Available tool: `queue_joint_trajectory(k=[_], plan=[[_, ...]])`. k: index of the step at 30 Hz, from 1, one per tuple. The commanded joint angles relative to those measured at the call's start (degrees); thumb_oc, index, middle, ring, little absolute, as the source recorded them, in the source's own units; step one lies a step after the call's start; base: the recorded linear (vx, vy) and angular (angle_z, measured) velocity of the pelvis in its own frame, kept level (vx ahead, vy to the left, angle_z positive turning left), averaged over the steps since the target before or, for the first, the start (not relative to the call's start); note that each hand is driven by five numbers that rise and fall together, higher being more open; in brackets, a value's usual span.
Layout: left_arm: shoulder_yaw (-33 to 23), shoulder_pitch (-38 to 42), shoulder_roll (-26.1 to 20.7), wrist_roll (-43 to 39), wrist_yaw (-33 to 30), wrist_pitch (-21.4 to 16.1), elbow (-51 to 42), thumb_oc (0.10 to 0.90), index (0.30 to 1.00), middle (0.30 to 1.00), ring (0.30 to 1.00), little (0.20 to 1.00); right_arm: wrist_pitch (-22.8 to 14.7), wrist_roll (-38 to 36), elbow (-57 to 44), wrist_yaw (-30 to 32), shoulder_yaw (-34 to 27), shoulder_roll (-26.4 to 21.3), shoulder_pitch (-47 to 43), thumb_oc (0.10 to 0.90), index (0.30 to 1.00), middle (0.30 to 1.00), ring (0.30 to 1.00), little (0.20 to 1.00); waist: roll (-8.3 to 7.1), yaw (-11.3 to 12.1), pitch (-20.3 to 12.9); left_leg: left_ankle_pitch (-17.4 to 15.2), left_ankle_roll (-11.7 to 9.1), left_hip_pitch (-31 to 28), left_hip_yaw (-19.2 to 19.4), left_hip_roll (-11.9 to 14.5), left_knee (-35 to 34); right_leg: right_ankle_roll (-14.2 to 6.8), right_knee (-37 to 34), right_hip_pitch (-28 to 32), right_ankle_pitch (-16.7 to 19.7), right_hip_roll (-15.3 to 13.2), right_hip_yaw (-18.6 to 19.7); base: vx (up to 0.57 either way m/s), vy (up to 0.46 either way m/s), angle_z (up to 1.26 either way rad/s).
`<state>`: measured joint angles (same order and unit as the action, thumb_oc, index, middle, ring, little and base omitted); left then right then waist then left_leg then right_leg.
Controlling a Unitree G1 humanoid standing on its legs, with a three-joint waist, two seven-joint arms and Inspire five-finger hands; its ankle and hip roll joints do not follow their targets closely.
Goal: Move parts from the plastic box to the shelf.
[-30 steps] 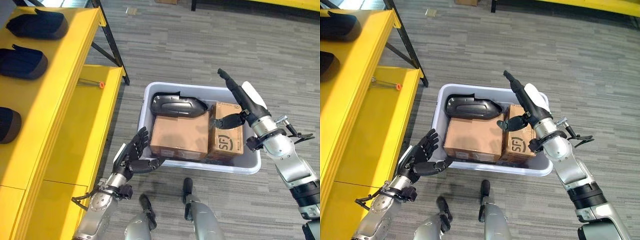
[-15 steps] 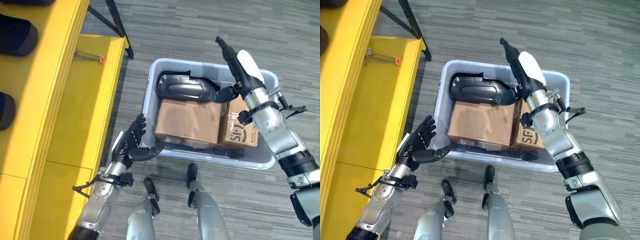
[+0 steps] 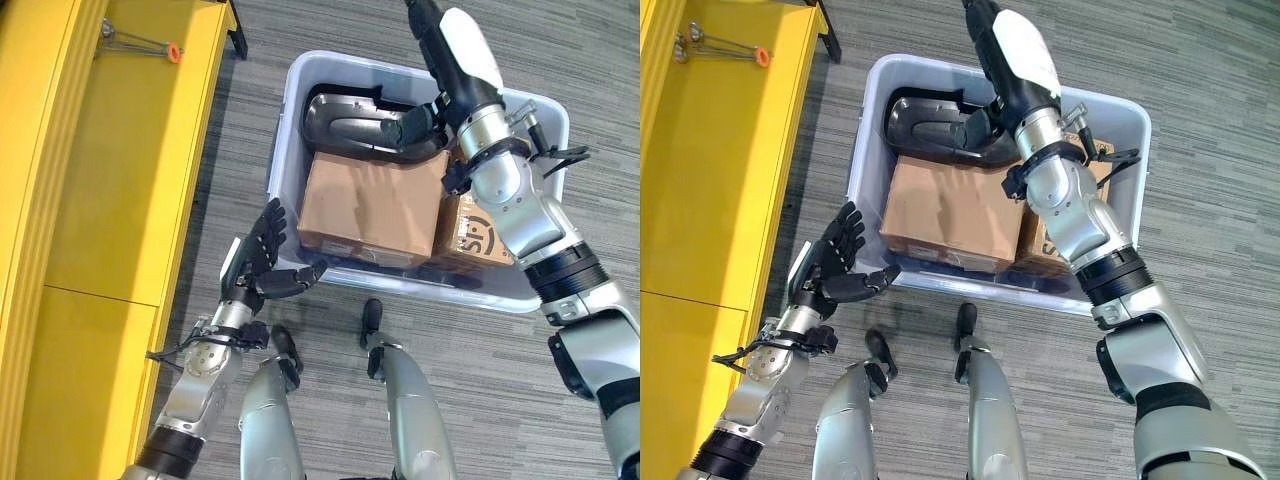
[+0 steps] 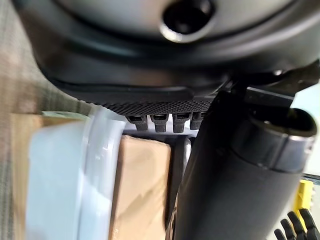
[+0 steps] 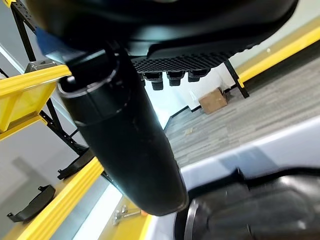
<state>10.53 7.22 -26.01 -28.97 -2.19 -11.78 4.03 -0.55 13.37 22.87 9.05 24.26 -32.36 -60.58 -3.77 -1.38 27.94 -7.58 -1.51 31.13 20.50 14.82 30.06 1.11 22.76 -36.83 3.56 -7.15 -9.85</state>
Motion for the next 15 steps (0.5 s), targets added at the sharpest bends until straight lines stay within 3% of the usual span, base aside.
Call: queue_joint_trajectory(k=[1,15], plan=[[-0.94,-3.04,-1.23,0.30,-0.94,-5.15,-7.46,0.900,1.000,1.000,1.000,1.000,-2.04,2.33,-5.68,4.12,-2.91,-1.61,-1.04,0.900,1.000,1.000,1.000,1.000,0.90,0.48,-4.49,-2.26,-1.98,-3.30,-1.82,3.93,-0.31,-6.15,1.81,1.60,-3.11,-2.11,3.98,0.00,0.034,-0.02],[-0.21,-2.66,-0.82,0.89,-1.79,-4.87,-6.16,0.900,1.000,1.000,1.000,1.000,-1.00,5.67,-5.93,3.60,-2.82,1.02,3.39,0.900,1.000,1.000,1.000,1.000,0.78,0.59,-2.84,-3.05,-1.36,-4.29,-1.61,3.14,-0.56,-6.56,0.68,2.72,-2.52,-2.62,4.36,0.00,0.021,0.00]])
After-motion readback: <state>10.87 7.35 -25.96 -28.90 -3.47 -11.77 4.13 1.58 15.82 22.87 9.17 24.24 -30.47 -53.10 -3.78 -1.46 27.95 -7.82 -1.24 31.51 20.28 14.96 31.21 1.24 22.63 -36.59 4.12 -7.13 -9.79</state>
